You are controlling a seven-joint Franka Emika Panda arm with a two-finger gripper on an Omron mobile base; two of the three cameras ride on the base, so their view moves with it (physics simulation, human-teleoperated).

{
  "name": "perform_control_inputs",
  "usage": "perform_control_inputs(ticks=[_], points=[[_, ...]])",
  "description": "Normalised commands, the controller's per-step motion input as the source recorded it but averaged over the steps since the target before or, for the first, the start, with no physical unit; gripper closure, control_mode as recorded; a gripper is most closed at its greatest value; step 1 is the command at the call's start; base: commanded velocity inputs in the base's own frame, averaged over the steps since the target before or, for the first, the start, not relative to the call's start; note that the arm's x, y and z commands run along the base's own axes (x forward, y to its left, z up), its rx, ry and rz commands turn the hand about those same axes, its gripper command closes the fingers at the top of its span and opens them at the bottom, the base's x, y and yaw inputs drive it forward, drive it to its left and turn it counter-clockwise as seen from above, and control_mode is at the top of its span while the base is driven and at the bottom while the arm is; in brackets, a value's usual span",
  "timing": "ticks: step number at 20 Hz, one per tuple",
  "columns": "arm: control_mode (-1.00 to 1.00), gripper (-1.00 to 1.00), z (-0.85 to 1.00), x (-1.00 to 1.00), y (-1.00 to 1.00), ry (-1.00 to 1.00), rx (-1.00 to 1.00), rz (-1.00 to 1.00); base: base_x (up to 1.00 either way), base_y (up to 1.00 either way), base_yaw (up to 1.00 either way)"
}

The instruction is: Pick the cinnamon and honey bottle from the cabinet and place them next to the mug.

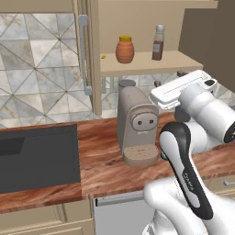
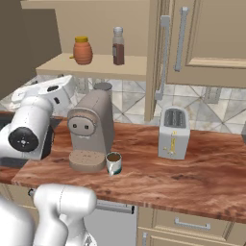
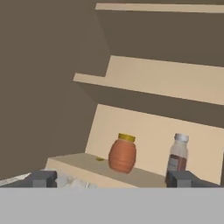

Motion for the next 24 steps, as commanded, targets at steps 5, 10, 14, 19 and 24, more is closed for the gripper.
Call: perform_control_inputs(ticks=[5, 10, 14, 19, 24], points=[[-1.00, -1.00, 0.40, 0.00, 0.36, 0.00, 0.00, 0.00, 0.00, 0.00, 0.00], [-1.00, -1.00, 0.01, 0.06, 0.01, 0.01, 0.00, 0.00, 0.00, 0.00, 0.00], [-1.00, -1.00, 0.00, 0.59, 0.00, 0.03, 0.01, 0.00, 0.00, 0.00, 0.00], [-1.00, -1.00, 0.00, 0.84, 0.00, 0.04, 0.00, -0.01, 0.00, 0.00, 0.00], [-1.00, -1.00, 0.00, 0.78, 0.00, 0.05, 0.00, -0.04, 0.00, 0.00, 0.00]])
